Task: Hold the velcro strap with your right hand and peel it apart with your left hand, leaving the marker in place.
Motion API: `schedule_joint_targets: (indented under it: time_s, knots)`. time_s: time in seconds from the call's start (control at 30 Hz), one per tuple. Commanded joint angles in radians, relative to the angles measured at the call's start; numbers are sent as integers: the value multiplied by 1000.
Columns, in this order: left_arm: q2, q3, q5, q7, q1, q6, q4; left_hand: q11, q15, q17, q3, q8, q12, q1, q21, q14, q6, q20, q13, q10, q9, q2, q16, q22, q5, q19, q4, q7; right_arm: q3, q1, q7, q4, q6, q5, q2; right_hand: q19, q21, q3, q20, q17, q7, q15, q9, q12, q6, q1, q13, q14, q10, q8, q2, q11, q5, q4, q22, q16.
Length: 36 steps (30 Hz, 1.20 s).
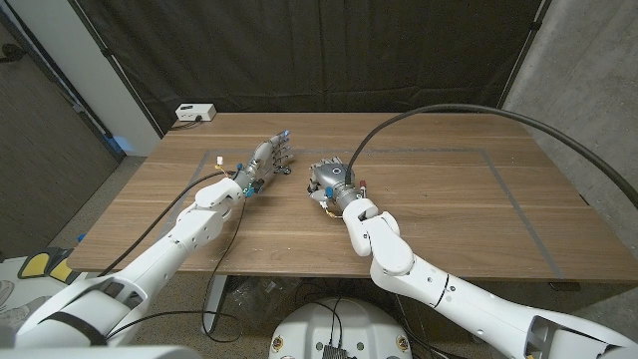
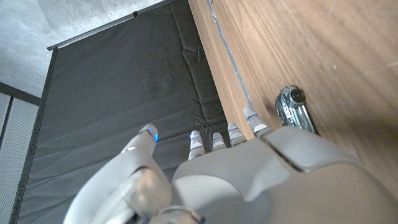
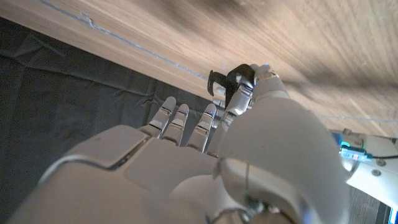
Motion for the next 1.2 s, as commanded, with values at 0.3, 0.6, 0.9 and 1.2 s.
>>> schedule_joint_targets:
  time_s: [0.3, 0.6, 0.9, 1.2]
  knots:
    - [16, 40, 28, -148, -72, 35, 45, -21, -28, 8, 36, 148, 34, 161, 7, 66, 415, 5, 5, 161, 4, -18, 17, 8, -13, 6, -112, 92, 83, -73, -419, 10, 207, 210, 1, 36, 12, -25, -82, 4, -35, -133, 6, 17, 45, 0, 5, 13, 3, -19, -7, -2, 19, 4, 2, 22]
    - [-8, 60, 0, -332, -143, 21, 162, -30, -26, 6, 75, 170, 18, 265, 0, 24, 513, 6, 4, 165, -2, 1, -4, 8, -11, -11, -146, 107, 156, -89, -435, -2, 379, 436, -18, 41, 14, -32, -88, 4, -35, -131, 7, 20, 45, -2, 6, 11, 6, -25, -7, -3, 23, 7, 2, 22]
    - [23, 74, 114, -250, -128, -84, 113, -50, -37, -2, 162, 124, 0, 532, 8, 7, 471, 18, 3, 140, -6, 45, -2, 5, 6, 14, -169, -65, 230, -103, -494, 56, 592, 659, 3, 40, 14, -38, -86, 4, -35, -125, 7, 24, 42, -3, 6, 10, 11, -31, -4, -3, 27, 9, 2, 24]
    - [76, 84, 252, -90, -80, -162, 5, -34, -23, -5, 111, 78, -2, 641, 17, 21, 404, 45, 3, 138, -2, -63, -2, -2, -20, 64, -162, -65, 254, -105, -546, 98, 641, 704, 38, 39, 16, -49, -77, 5, -35, -117, 8, 34, 43, -7, 8, 18, 30, -39, 3, -2, 32, 16, 2, 30]
